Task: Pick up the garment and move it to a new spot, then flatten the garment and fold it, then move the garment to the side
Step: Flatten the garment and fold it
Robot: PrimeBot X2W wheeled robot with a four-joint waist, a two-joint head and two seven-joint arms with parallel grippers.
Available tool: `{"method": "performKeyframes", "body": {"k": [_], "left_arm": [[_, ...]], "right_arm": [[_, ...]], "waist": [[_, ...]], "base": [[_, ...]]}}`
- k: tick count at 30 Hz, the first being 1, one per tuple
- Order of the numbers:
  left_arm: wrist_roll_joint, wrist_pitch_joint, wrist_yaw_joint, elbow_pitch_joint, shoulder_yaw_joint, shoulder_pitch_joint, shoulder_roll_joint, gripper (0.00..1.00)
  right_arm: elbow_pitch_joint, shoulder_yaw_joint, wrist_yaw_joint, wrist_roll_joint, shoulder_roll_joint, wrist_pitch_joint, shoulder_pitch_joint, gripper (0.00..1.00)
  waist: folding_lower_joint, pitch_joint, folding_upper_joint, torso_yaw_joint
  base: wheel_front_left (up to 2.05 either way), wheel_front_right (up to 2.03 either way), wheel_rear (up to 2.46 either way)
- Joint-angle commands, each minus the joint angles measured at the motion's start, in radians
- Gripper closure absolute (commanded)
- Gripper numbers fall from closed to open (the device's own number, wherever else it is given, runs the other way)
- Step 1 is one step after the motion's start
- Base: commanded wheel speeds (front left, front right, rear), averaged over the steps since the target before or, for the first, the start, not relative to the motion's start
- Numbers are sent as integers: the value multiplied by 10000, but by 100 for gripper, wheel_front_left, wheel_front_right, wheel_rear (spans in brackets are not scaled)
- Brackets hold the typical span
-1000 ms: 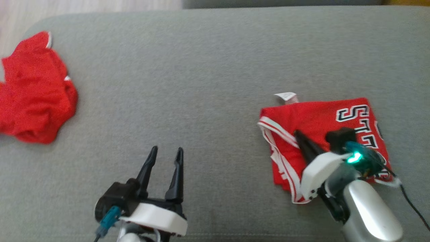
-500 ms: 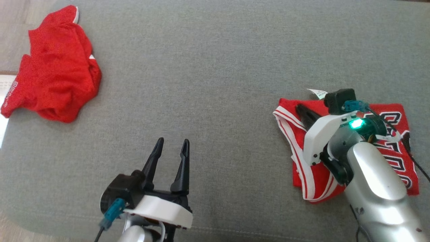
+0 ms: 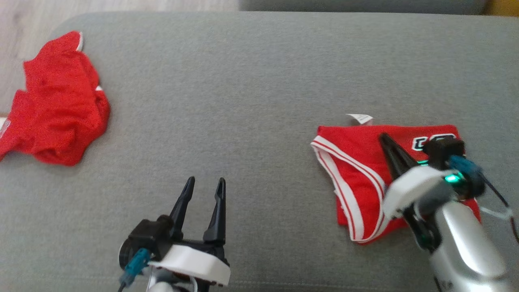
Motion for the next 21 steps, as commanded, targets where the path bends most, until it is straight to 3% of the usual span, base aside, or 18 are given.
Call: {"method": "performKeyframes", "body": {"k": [1, 6, 13, 21], "left_arm": [[72, -122, -37, -247, 405, -88, -49, 0], [110, -122, -102, -227, 465, 38, -49, 0], [205, -122, -167, -253, 484, -51, -49, 0], [268, -122, -187, -167, 464, -154, -49, 0]], "right_arm": [[-574, -119, -7, -136, -145, -215, 221, 100], [-1035, -606, -7, -229, -372, -525, 1072, 100], [-573, -931, -7, -474, -419, -854, 1293, 100], [823, -36, -7, -553, -251, -1250, 1173, 100]], "waist": [[0, -207, 0, -303], [0, -343, 0, -677], [0, -160, 0, -820], [0, 93, 0, -598]], "base": [[0, 0, 0], [0, 0, 0], [0, 0, 0], [0, 0, 0]]}}
